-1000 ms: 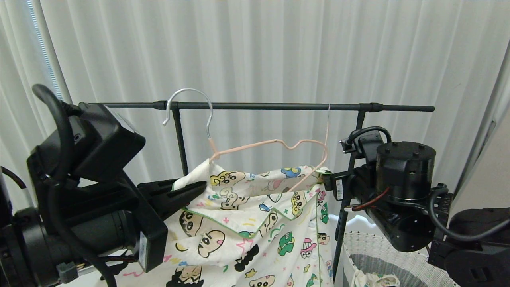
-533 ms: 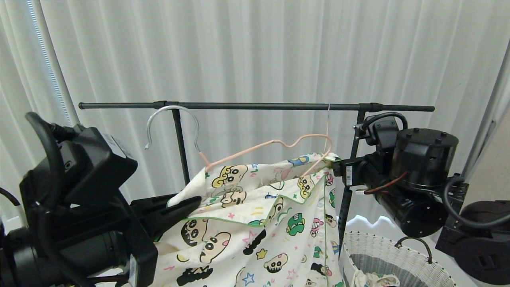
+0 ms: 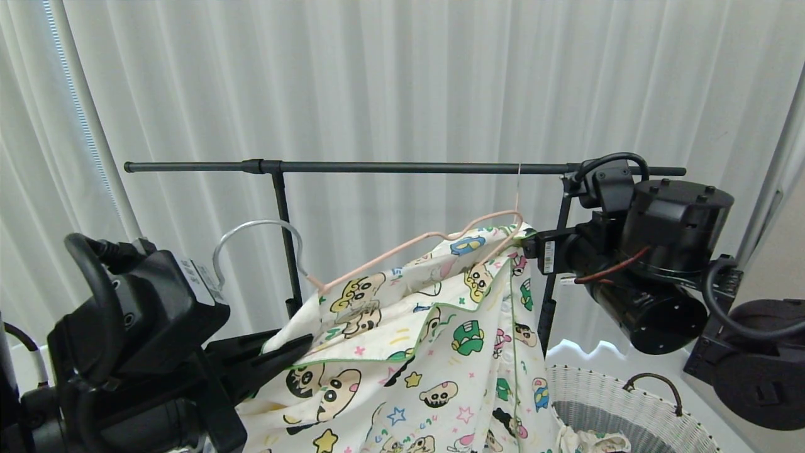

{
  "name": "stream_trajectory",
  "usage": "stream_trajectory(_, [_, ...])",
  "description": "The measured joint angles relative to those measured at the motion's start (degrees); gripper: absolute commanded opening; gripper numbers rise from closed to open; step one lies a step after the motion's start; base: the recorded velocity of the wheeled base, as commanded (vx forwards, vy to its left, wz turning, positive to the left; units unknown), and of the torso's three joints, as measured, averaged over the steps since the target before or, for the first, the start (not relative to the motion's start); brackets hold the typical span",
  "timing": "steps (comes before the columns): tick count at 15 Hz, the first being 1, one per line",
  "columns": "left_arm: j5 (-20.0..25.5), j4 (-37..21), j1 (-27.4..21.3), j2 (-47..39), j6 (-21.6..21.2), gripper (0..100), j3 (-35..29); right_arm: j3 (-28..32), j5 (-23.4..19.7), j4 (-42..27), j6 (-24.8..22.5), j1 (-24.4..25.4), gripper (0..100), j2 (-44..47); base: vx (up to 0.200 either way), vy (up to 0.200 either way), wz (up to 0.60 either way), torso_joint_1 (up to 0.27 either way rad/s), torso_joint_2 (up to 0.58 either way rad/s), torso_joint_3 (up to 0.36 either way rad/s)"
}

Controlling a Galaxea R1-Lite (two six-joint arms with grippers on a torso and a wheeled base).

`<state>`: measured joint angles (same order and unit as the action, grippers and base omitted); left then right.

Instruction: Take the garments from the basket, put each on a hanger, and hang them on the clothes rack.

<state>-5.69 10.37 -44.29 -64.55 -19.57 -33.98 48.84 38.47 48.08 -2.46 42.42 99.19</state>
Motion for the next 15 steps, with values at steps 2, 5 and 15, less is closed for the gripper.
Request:
stream_trajectory(2, [0.11, 1.94, 0.0, 0.22, 2.62, 0, -0.04, 1.11, -0.49, -0.12, -0.02, -0.65, 100, 0.0, 0.0, 0.0, 0.0, 0.0, 0.0, 0.0])
stream_trajectory(5, [0.09, 6.07, -0.02, 0.39, 6.33, 0, -0.17, 2.12, -1.39, -0.1, 0.23, -1.22, 100, -0.02, 0.0, 0.0, 0.0, 0.0, 0.0, 0.0])
stream_trajectory(15, [2.24, 8.58, -0.39, 0.69, 5.63, 0, -0.17, 6.21, -8.73, -7.94, 3.9, -2.88, 100, -0.22, 0.0, 0.0, 0.0, 0.0, 0.0, 0.0])
